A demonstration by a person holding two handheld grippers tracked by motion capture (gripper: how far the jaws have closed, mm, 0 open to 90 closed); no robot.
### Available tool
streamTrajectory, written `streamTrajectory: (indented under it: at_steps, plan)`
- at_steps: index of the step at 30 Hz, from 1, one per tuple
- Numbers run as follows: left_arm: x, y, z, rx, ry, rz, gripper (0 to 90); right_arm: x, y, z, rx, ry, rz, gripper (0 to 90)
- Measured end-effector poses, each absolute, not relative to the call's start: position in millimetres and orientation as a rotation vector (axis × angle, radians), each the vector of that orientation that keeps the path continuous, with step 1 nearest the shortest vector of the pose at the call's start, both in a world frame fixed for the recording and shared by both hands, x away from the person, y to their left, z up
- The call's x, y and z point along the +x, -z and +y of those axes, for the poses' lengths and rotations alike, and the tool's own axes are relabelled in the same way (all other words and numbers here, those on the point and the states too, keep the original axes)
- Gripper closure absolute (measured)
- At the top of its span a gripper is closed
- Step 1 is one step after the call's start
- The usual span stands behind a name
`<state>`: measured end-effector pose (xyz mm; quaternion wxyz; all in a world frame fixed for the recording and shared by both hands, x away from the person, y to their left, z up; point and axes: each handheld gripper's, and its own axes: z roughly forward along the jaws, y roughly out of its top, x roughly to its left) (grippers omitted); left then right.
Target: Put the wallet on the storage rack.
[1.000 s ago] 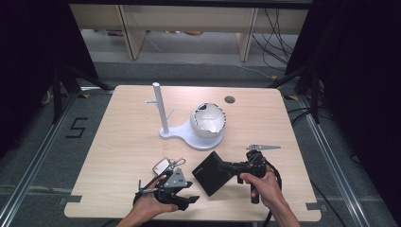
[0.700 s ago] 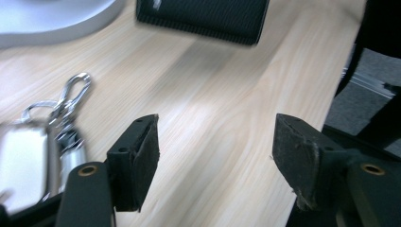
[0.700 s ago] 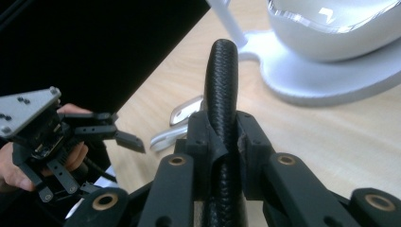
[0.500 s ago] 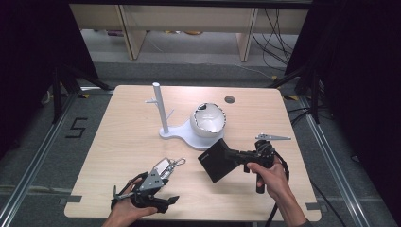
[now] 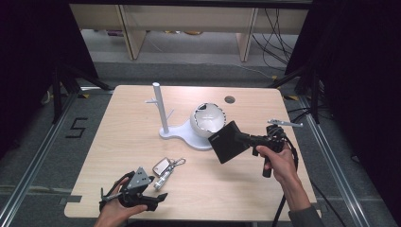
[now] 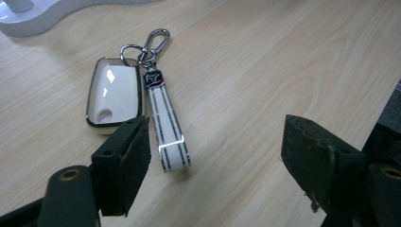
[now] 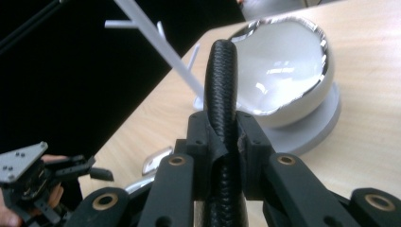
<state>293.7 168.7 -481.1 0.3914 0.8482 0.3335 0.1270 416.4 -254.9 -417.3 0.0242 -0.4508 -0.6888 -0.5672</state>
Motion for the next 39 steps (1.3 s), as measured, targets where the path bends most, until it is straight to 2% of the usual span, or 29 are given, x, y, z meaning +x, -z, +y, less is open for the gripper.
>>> streamTrajectory:
  at_steps: [13, 25, 39]
  plan:
    - [297.2, 484.3, 182.3, 2.192, -0.376, 0.878, 22.2, 453.3, 397.5, -267.4, -1.492, 1.812, -2.096, 78.2]
    - [298.3, 485.3, 185.7, 2.187, -0.365, 0.891, 20.9, 489.5, 387.0, -256.3, -1.581, 1.812, -2.044, 78.2]
    - [298.3, 486.3, 186.2, 2.184, -0.354, 0.897, 19.7, 525.2, 403.4, -234.0, -1.629, 1.776, -2.064, 78.2]
